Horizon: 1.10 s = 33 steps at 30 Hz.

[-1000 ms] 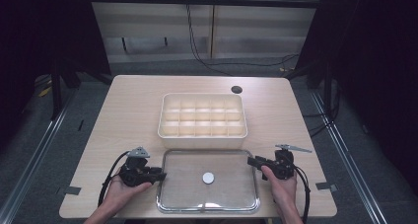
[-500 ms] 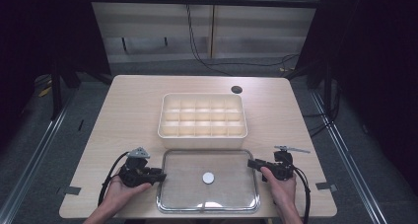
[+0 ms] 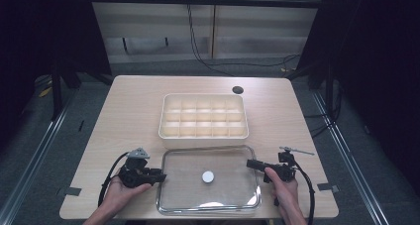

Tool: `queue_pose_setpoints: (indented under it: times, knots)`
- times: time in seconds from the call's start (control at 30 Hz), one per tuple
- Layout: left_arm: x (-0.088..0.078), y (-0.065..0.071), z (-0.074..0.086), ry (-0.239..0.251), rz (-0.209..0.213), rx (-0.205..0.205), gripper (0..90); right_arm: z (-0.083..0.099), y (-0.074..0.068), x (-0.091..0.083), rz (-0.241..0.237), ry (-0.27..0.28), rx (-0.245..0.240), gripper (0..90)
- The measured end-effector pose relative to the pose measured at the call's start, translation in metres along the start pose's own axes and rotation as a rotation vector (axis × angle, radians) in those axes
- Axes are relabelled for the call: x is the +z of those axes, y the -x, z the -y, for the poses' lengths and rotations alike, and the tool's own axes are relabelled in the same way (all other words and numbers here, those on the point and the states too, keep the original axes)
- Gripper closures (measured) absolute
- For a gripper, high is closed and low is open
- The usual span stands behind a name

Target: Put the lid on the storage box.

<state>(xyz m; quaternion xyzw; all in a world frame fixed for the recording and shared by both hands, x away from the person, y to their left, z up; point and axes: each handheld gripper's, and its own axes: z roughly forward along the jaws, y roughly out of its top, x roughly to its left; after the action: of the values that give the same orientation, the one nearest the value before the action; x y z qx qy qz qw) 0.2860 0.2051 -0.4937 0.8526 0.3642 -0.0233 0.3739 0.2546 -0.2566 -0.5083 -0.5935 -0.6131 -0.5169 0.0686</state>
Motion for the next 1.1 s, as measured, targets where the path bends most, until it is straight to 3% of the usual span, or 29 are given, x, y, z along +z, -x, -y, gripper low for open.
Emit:
queue_pose_setpoints:
  times: [0.03,0.2,0.53,0.7,1.1]
  knots:
    - [0.0,-0.001,0.0,-0.001,0.009,-0.004,65.0,0.0,-0.002,0.001,-0.043,-0.007,-0.009,67.3]
    - [0.0,-0.001,0.0,0.003,0.019,-0.005,63.0,-0.002,-0.004,0.0,-0.049,0.008,-0.027,70.1]
    - [0.0,-0.003,0.0,0.025,0.033,-0.022,40.0,-0.004,-0.011,-0.007,-0.097,0.056,-0.068,73.9]
    - [0.001,-0.004,0.0,0.033,0.056,-0.044,35.5,-0.004,-0.013,-0.009,-0.104,0.06,-0.082,74.6]
    - [0.0,-0.004,-0.001,0.035,0.068,-0.05,43.4,-0.004,-0.017,-0.009,-0.075,0.04,-0.104,73.0]
